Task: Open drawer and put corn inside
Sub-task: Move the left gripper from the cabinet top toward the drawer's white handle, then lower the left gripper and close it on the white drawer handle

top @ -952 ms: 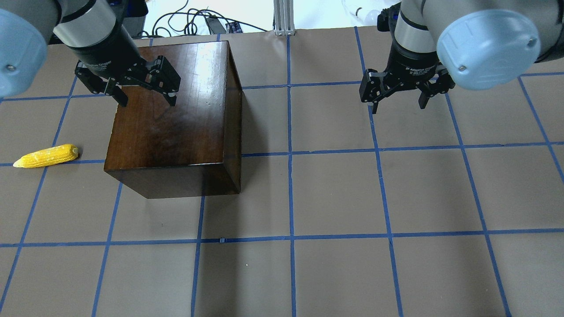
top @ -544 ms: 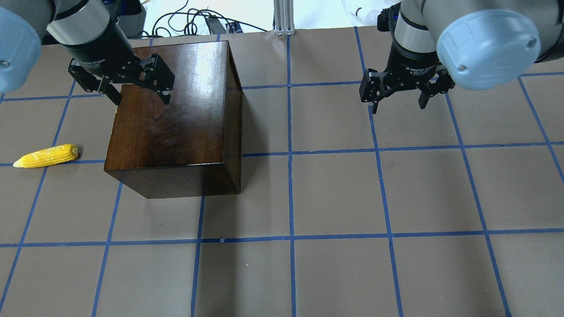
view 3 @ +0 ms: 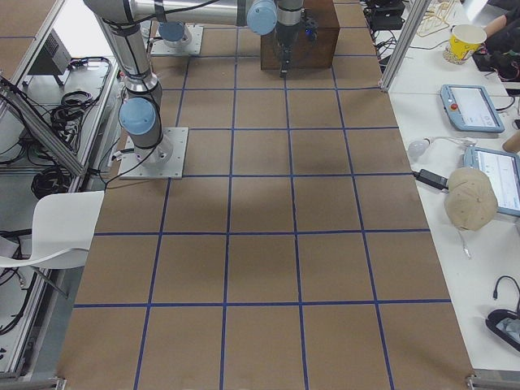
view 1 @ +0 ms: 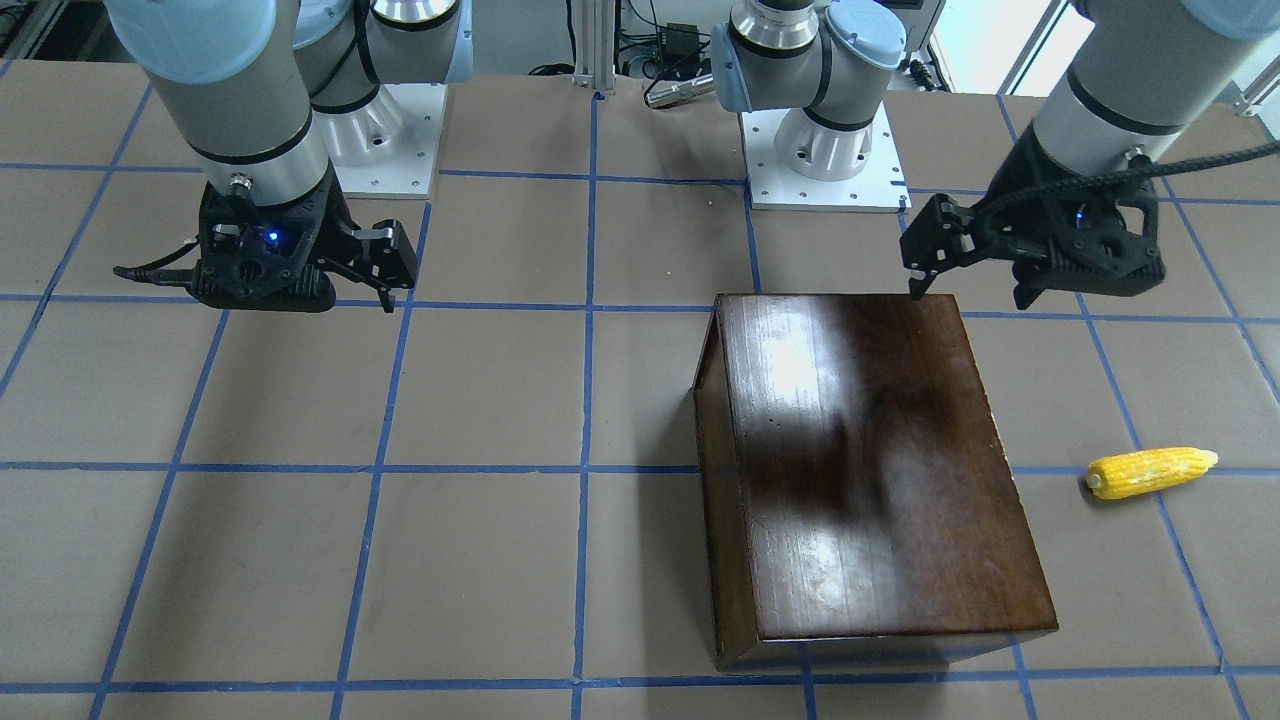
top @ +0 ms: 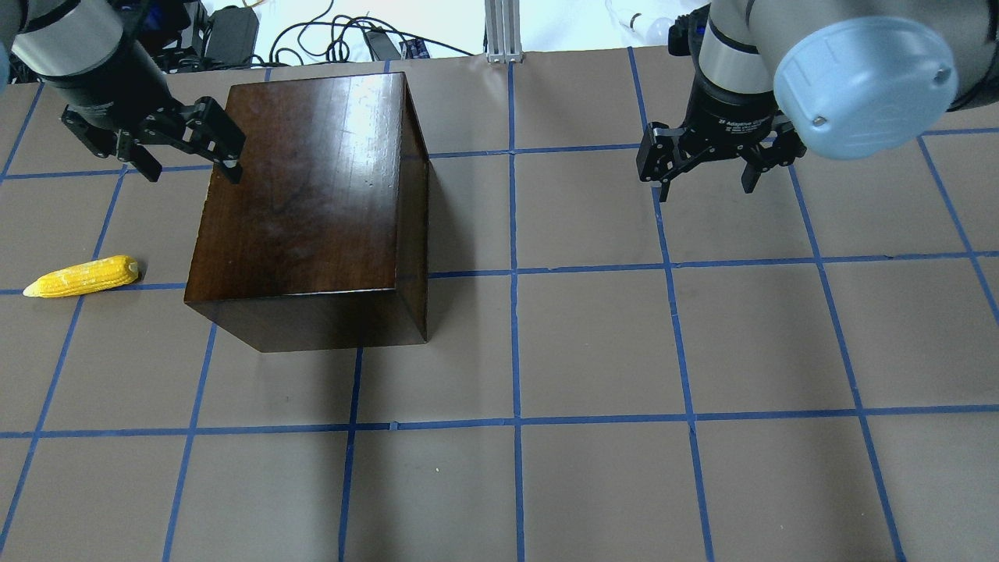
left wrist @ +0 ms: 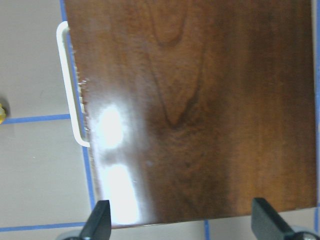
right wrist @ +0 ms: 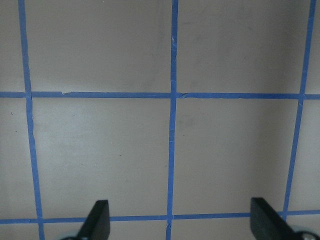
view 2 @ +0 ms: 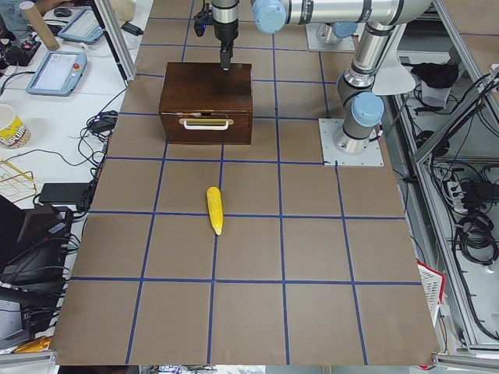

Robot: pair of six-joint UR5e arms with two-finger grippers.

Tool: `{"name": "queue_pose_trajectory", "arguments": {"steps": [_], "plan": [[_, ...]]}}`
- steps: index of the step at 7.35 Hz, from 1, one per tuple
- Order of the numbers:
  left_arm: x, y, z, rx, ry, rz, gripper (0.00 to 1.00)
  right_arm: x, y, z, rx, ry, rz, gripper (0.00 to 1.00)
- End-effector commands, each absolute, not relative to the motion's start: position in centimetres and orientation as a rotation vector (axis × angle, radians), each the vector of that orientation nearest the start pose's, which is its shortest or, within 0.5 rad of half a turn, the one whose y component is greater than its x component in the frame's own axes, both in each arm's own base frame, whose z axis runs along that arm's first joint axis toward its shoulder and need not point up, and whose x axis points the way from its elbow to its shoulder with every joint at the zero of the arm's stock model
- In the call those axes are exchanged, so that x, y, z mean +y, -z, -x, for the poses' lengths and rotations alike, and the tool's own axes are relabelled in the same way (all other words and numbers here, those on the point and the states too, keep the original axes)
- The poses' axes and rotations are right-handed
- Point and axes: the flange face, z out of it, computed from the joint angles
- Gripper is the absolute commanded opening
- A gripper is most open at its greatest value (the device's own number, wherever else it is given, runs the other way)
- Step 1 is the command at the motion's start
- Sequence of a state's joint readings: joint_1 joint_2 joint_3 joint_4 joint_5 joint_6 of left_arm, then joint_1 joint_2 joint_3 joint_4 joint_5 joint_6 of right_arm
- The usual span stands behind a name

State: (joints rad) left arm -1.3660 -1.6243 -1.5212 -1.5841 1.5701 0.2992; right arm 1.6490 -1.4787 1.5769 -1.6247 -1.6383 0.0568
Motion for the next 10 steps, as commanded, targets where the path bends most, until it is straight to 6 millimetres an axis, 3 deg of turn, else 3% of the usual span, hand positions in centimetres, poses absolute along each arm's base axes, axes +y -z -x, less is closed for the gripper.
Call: {"name": "queue_pose_trajectory", "arguments": {"steps": [1,4,8,10], "plan": [[-54.3,-46.2,-3.7,3.201,-0.056,-0.136,1.00,-51.3,-44.4,-16.7,3.211,-0.064,0.037,1.00],[-55.8,-42.2,-10.9,3.240,-0.059,-0.228,1.00,-51.3,-44.4,-16.7,3.211,-0.064,0.037,1.00],[-57.9,-36.9,-15.4,3.282,-0.074,-0.240,1.00,-51.3,-44.4,-16.7,3.211,-0.064,0.037,1.00],[-58.5,-34.3,-16.3,3.349,-0.094,-0.206,1.00,-51.3,-44.4,-16.7,3.211,-0.064,0.037,1.00]]}}
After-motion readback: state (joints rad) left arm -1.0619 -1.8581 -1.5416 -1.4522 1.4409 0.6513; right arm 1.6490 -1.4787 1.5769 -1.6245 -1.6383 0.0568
